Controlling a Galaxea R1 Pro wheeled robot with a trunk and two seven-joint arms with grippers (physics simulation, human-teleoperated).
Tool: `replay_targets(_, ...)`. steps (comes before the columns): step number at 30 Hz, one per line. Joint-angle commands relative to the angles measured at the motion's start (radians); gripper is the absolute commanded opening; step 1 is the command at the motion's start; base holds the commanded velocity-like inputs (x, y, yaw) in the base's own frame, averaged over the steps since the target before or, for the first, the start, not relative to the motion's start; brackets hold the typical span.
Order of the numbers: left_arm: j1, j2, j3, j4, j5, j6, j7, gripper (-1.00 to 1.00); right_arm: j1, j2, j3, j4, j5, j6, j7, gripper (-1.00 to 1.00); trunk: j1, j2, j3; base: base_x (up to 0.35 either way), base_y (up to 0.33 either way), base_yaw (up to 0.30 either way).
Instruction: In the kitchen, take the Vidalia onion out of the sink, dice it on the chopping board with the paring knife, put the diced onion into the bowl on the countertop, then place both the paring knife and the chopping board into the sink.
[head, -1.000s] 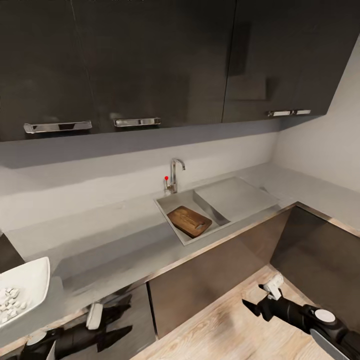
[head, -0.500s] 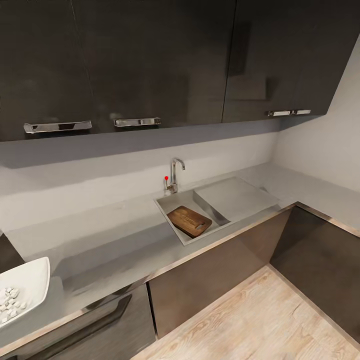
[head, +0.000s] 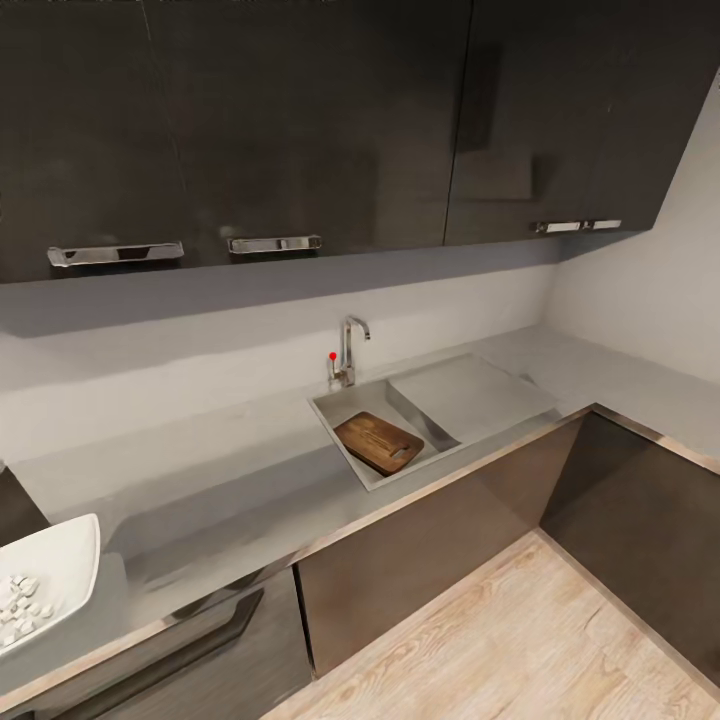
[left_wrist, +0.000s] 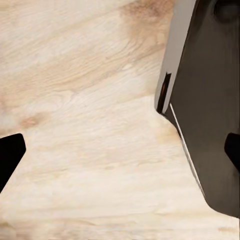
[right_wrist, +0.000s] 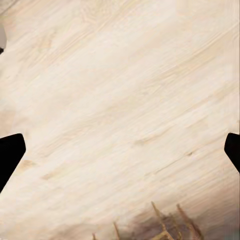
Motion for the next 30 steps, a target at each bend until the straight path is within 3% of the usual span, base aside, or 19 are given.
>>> replay_targets(1, 0.015, -0.001, 0.008, -0.002, -0.003, 0.013, 0.031, 1.0, 0.032, 0.018, 0.009, 0.001, -0.021, 0.014, -0.007, 1.0, 0.001, -0.002, -0.001, 0.0, 0.0, 0.0)
replay_targets(4, 0.04, -0.038, 0.009, -0.001, -0.002, 0.026, 0.088, 1.0, 0.079, 0.052, 0.011, 0.001, -0.043, 0.028, -0.011, 1.0, 0.001, -0.002, -0.001, 0.0, 0.0, 0.0)
replay_targets(6, 0.044, -0.088, 0.01, -0.001, -0.002, 0.027, 0.099, 1.0, 0.087, 0.075, 0.013, 0.001, -0.05, 0.029, -0.012, 1.0, 0.001, -0.002, -0.001, 0.0, 0.0, 0.0)
replay_targets(9, 0.046, -0.14, 0.011, -0.002, -0.002, 0.025, 0.11, 1.0, 0.091, 0.1, 0.01, -0.002, -0.054, 0.016, -0.013, 1.0, 0.001, -0.002, -0.001, 0.0, 0.0, 0.0)
replay_targets(13, 0.047, -0.144, 0.011, -0.005, -0.002, 0.019, 0.112, 1.0, 0.092, 0.117, 0.004, -0.003, -0.053, -0.066, -0.015, 1.0, 0.001, -0.002, -0.001, 0.0, 0.0, 0.0)
replay_targets(19, 0.047, -0.149, 0.01, -0.008, -0.004, -0.02, 0.108, 1.0, 0.092, 0.123, 0.005, -0.003, -0.053, -0.229, -0.017, 1.0, 0.001, -0.002, -0.001, 0.0, 0.0, 0.0)
replay_targets(22, 0.047, -0.151, 0.011, -0.032, -0.004, -0.033, 0.106, 1.0, 0.092, 0.123, 0.005, -0.003, -0.053, -0.273, -0.017, 1.0, 0.001, -0.002, -0.001, 0.0, 0.0, 0.0)
replay_targets(30, 0.047, -0.152, 0.011, -0.042, -0.004, -0.083, 0.106, 1.0, 0.092, 0.124, 0.004, -0.003, -0.053, -0.282, -0.017, 1.0, 0.001, -0.002, -0.001, 0.0, 0.0, 0.0)
